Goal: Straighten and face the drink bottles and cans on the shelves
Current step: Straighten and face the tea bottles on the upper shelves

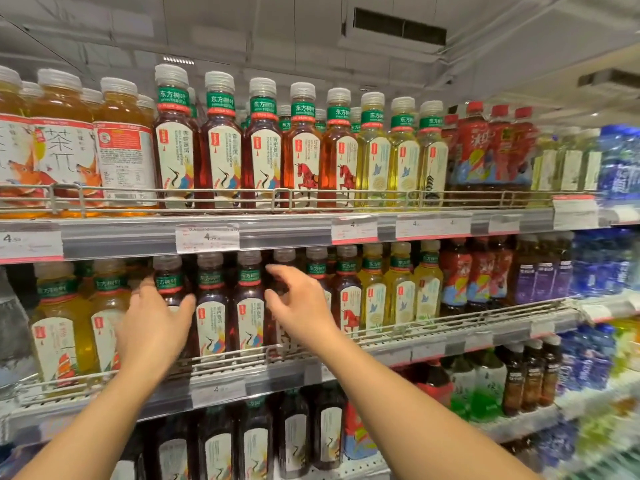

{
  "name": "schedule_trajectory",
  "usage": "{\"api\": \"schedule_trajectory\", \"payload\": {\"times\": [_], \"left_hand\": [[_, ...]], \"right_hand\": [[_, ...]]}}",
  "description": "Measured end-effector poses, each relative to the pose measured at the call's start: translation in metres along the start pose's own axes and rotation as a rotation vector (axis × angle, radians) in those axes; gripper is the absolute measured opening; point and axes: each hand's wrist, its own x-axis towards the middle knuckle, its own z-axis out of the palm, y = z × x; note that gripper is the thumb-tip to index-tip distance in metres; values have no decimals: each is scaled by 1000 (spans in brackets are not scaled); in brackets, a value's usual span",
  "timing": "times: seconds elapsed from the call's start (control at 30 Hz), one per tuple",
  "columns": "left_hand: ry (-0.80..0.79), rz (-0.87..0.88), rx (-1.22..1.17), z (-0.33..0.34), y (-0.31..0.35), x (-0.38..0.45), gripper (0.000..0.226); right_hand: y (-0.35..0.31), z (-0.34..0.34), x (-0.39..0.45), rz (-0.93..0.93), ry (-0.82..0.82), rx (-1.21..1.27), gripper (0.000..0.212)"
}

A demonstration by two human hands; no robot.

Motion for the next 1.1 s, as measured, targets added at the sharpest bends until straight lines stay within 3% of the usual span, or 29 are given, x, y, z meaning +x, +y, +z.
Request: {"api": "schedule_trajectory", "payload": {"times": [0.1,0.17,0.23,0.33,0.43,0.53,0.63,0.77,0.93,1.1], "left_hand": [[71,16,-96,-2,18,-36,68],[163,72,-187,-2,35,-62,60],[209,212,-214,6,54,-81,48],[124,455,-196,28,94,-97,32],[-2,539,-198,53,151,-109,25],[-148,489,-174,82,212,-115,36],[-212,396,-87,107,260,-109,50],[-161,233,13,134,294,-93,33],[-222,44,56,159,310,-89,36],[-201,90,127,162,312,-90,21]], "right_hand": [[37,-35,-21,-5,173,-17,22],[72,-65,-31,92,279,-11,15],[112,-95,-35,229,350,-12,13],[156,-136,-28,346,438,-38,16],[181,-164,-15,384,317,-133,40],[190,-174,-1,379,79,-208,37],[196,-178,12,373,-60,-252,38],[207,-181,22,343,-127,-254,38],[212,-188,19,285,-136,-274,33],[212,-194,22,226,-169,-281,33]]}}
